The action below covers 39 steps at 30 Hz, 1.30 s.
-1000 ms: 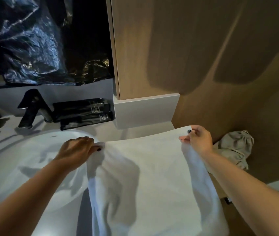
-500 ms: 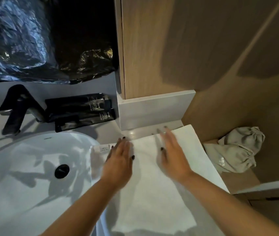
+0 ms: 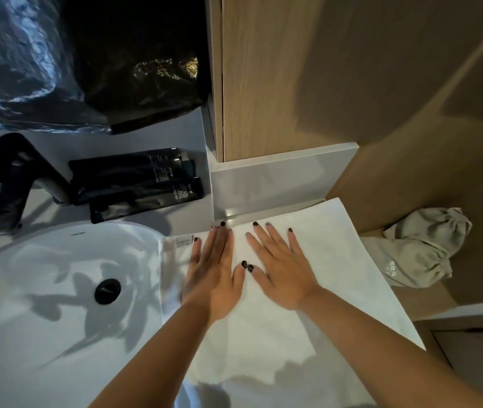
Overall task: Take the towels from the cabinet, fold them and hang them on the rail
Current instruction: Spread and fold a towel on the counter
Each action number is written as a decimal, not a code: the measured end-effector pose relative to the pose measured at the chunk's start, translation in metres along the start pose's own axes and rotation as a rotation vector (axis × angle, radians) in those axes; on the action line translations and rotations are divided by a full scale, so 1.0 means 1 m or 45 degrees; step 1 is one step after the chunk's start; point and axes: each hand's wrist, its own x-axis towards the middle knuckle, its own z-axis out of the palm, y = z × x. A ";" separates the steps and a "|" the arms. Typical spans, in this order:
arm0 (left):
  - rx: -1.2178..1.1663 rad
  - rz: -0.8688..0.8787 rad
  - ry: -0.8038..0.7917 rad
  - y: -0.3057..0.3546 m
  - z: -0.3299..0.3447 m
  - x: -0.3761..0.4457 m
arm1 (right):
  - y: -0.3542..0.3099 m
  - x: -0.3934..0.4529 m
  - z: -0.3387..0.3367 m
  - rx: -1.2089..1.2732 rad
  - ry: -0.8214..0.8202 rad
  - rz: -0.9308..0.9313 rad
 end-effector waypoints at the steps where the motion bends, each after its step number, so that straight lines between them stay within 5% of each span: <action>1: -0.010 0.002 -0.010 -0.001 -0.001 0.001 | 0.003 0.002 -0.001 -0.003 0.011 0.002; 11: -0.036 -0.029 -0.006 0.000 -0.004 0.001 | 0.035 0.011 -0.017 0.021 -0.025 0.231; 16: -0.095 -0.035 0.052 0.001 -0.004 0.000 | 0.035 0.040 -0.037 0.220 0.283 0.195; 22: -0.124 -0.038 0.083 0.000 -0.005 -0.002 | 0.042 0.061 -0.052 0.317 -0.003 0.167; 36: -0.067 -0.090 0.052 -0.003 -0.005 0.001 | 0.023 0.064 -0.051 0.180 0.220 0.315; 39: -0.061 -0.085 0.035 -0.003 -0.002 0.001 | 0.002 0.045 -0.035 0.093 0.366 0.099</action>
